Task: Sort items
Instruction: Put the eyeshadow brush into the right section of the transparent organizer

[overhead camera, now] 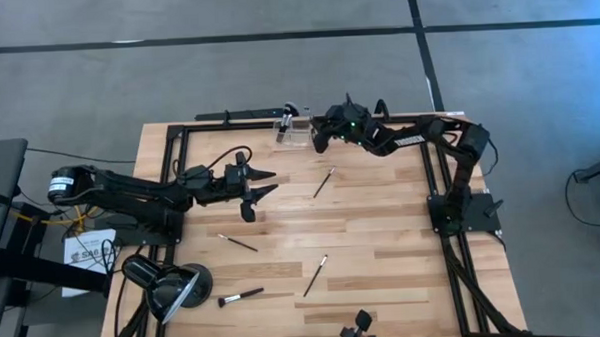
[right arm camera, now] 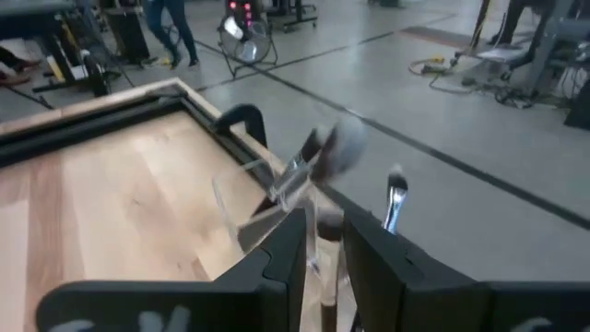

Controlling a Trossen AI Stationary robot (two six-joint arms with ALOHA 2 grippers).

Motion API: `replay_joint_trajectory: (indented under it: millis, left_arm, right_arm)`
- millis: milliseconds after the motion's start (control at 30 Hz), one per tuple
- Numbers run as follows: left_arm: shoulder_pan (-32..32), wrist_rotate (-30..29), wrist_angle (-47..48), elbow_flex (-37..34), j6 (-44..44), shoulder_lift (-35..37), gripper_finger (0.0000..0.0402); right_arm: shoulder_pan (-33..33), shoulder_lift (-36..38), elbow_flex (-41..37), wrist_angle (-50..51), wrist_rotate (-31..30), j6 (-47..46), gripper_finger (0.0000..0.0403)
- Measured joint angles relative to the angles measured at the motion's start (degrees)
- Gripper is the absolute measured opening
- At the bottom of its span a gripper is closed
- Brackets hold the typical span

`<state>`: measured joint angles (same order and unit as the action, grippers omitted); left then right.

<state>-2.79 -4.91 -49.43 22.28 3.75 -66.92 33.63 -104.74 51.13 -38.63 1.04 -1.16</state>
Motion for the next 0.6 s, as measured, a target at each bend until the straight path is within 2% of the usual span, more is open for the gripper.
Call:
replay_joint_trajectory:
  millis: [233,600]
  left_arm:
    - [0.0,0.0,0.1,0.0,-0.1,0.0,0.0149]
    - [0.0,0.0,0.2,0.0,-0.2,0.0,0.0149]
  right_arm:
    - [0.0,3.6,0.0,5.5,-6.9,0.2,0.0068]
    - [-4.8,6.7,0.0,8.6,-5.4,4.1,0.0068]
